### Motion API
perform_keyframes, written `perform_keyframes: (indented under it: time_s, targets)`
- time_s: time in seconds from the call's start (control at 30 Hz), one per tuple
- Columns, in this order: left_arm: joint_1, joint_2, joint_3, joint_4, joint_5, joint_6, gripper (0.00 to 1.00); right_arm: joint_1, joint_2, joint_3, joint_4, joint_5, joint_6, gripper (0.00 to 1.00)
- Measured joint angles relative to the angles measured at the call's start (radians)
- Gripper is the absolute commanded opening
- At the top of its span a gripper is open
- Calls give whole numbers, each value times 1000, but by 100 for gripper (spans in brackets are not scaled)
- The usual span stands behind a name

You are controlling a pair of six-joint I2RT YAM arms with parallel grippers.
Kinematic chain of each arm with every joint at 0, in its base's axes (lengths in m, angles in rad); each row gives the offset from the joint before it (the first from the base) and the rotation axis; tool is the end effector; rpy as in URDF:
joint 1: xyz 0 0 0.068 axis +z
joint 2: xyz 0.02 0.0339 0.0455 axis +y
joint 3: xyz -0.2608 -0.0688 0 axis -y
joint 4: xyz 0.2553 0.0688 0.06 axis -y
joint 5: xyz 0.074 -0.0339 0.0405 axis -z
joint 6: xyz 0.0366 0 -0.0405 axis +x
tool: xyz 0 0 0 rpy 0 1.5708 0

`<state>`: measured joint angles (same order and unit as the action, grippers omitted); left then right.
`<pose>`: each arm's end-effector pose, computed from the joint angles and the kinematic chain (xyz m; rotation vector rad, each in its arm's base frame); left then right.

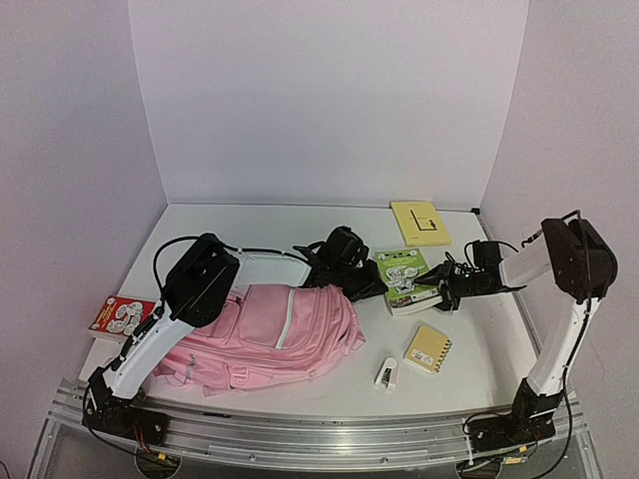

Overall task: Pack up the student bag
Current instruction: Pick up the book from the center of the board.

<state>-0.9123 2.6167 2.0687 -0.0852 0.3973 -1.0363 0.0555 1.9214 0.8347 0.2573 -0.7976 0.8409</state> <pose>0.3448 -0.4688 0.0986 0.1027 2.5919 -1.3730 0.3467 0.0455 0.0870 0.5729 2.4427 1.3573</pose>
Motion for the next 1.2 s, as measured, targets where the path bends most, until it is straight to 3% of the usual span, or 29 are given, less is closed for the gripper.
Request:
perform_keyframes:
  time_s: [0.07, 0.13, 0.17, 0.23, 0.3, 0.43, 0.5, 0.7, 0.9, 1.03, 1.2]
  targets:
    - [1, 1, 11, -16, 0, 1, 0, 2, 16, -1, 46, 4, 20, 37]
    - [1, 4, 25, -37, -1, 9, 0, 2, 21, -2, 74, 11, 34, 11]
    - [2, 5, 34, -48, -1, 13, 0, 2, 22, -2, 87, 14, 36, 3]
    - [4, 12, 63, -74, -9, 28, 7, 2, 19, -2, 128, 6, 27, 0]
    - [7, 28, 111, -120, -14, 54, 27, 7, 12, -1, 140, 26, 31, 0]
    - [9, 54, 235, -266, -19, 167, 82, 13, -55, -18, 131, 60, 44, 0]
    - [8, 46, 272, -329, -29, 230, 98, 13, -131, -27, 111, 76, 52, 0]
    - [-13, -168, 146, -470, -173, 408, 100, 11, -426, -65, -8, 106, 36, 0]
    - [-113, -449, -8, -668, -465, 473, 99, 11, -677, -159, -155, 106, -14, 0]
    - [-197, -471, -16, -784, -582, 461, 96, 11, -778, -196, -301, 106, -53, 0]
    - [-265, -386, 1, -936, -671, 437, 82, 12, -850, -199, -403, 105, -88, 0]
